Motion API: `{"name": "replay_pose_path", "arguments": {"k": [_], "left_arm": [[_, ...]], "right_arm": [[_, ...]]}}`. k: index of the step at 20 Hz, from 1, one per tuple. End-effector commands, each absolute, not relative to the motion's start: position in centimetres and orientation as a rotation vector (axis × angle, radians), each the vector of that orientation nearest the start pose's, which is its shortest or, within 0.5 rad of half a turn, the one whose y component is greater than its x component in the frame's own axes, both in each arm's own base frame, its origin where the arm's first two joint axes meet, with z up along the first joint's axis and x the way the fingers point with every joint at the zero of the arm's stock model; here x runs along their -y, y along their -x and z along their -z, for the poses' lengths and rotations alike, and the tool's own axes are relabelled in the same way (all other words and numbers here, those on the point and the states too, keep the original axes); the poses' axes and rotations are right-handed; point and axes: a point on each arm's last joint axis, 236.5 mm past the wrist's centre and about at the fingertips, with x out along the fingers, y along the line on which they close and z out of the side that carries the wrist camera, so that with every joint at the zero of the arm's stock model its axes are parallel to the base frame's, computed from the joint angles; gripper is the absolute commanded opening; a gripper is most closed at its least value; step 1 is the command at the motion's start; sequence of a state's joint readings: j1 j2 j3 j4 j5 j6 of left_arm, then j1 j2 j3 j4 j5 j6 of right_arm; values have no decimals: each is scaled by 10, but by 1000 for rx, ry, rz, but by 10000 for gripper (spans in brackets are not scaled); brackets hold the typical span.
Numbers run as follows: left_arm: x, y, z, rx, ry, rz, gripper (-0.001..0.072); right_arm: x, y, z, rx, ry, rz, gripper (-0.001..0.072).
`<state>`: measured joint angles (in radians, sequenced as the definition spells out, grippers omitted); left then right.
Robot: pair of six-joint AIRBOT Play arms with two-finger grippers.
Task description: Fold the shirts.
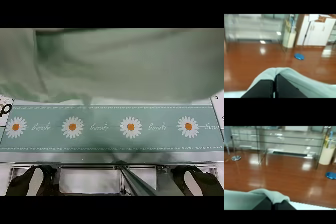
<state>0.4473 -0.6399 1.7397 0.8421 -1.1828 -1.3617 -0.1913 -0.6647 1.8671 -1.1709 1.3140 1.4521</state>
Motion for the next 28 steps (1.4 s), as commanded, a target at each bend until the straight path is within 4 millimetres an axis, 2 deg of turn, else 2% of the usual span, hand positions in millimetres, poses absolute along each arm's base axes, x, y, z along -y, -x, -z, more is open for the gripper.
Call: {"name": "replay_pose_path", "arguments": {"k": [1,3,4,5,7,9,12,15,17,19,22,24,26,28], "left_arm": [[44,-142,-512,127,18,71,19],[39,-112,-505,125,59,62,19],[39,-105,-498,100,81,74,19],[38,-105,-488,58,85,78,19],[33,-123,-464,-37,98,65,20],[29,-161,-426,-166,126,66,20],[31,-237,-339,-433,218,107,20],[43,-321,-261,-601,318,193,20],[48,-374,-217,-683,380,234,20],[41,-431,-164,-755,449,216,20],[30,-493,-83,-889,521,175,19],[36,-529,-51,-928,609,194,20],[32,-559,-24,-953,619,191,20],[32,-574,-4,-981,622,197,20]], "right_arm": [[-47,-156,-478,-94,-1,-138,22],[-47,-155,-455,-194,-27,-136,22],[-47,-159,-441,-250,-42,-139,22],[-46,-165,-429,-292,-53,-140,22],[-46,-181,-403,-372,-82,-153,22],[-49,-202,-368,-467,-121,-183,22],[-52,-247,-302,-624,-182,-232,22],[-42,-309,-227,-804,-234,-239,22],[-43,-356,-185,-891,-278,-283,22],[-44,-409,-140,-924,-355,-312,22],[-34,-474,-74,-979,-440,-286,22],[-26,-511,-44,-1000,-459,-271,22],[-23,-539,-26,-1015,-511,-259,22],[-23,-552,-11,-1045,-554,-249,22]]}}
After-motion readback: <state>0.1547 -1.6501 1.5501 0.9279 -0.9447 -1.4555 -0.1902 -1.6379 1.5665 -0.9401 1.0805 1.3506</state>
